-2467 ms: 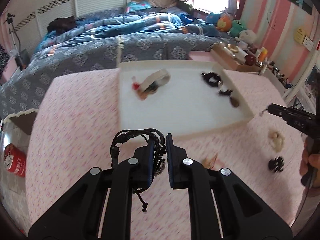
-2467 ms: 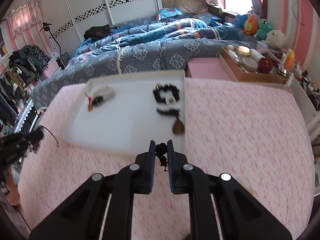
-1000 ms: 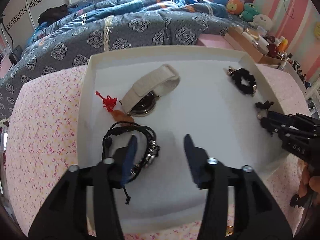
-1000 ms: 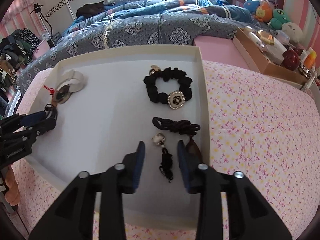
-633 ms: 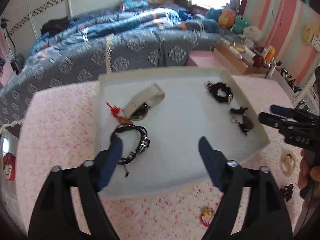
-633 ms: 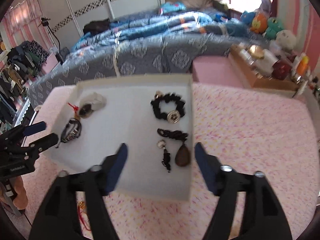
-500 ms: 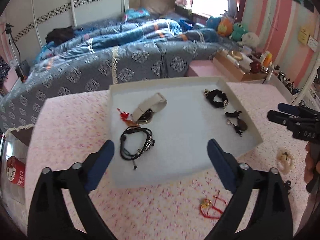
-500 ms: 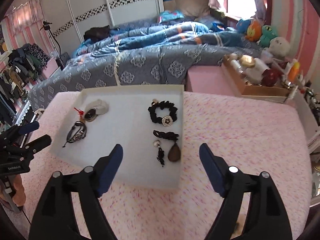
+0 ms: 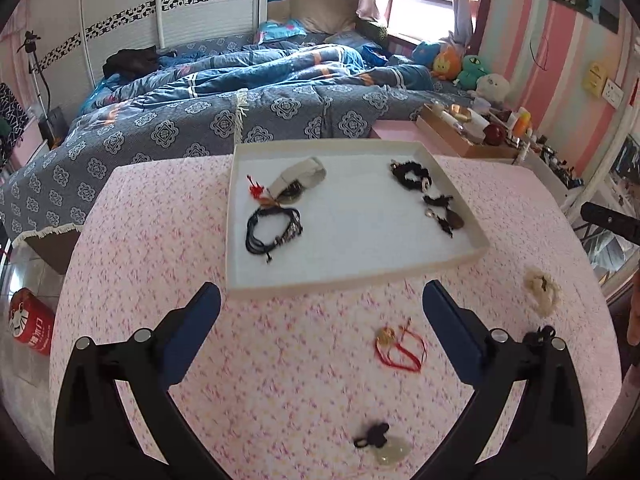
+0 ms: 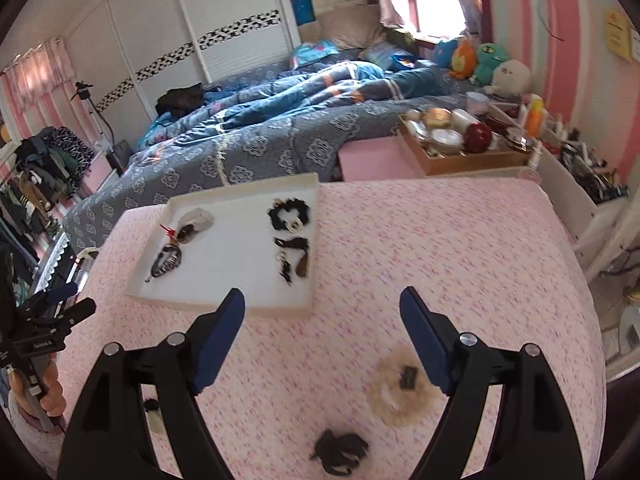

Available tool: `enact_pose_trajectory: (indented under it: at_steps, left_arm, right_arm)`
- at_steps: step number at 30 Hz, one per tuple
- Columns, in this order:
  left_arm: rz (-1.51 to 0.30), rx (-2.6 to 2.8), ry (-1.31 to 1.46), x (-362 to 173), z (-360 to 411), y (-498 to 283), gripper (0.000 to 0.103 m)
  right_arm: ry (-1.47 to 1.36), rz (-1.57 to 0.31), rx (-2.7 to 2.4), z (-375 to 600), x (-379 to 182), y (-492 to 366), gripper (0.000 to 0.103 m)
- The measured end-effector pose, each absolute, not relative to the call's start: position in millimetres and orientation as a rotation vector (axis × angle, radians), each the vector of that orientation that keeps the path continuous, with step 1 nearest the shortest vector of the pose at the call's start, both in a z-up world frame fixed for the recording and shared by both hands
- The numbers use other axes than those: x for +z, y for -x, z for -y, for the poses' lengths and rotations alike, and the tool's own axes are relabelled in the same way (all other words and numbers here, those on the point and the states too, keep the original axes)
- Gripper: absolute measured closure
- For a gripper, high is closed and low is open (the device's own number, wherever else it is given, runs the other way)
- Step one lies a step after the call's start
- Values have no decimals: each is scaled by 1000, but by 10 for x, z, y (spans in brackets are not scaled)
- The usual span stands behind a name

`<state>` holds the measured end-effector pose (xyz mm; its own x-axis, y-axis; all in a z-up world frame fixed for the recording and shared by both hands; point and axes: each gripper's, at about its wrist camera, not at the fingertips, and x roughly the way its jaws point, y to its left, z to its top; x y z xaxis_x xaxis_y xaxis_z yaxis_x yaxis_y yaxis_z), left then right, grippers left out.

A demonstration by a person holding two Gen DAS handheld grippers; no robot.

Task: Organize jewelry
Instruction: 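Move left tool to red string bracelet while right tool moves to beige fluffy scrunchie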

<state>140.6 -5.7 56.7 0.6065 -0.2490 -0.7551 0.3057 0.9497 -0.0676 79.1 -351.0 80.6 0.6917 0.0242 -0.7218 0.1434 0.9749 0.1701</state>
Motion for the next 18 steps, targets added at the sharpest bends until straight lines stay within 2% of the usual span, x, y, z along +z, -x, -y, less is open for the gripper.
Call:
enact_pose_trajectory:
  at_steps: [18]
  left_arm:
    - [-928, -355, -76, 24, 235, -1161, 3]
  right_arm:
    - [-271, -871, -198, 3847, 163, -318, 23]
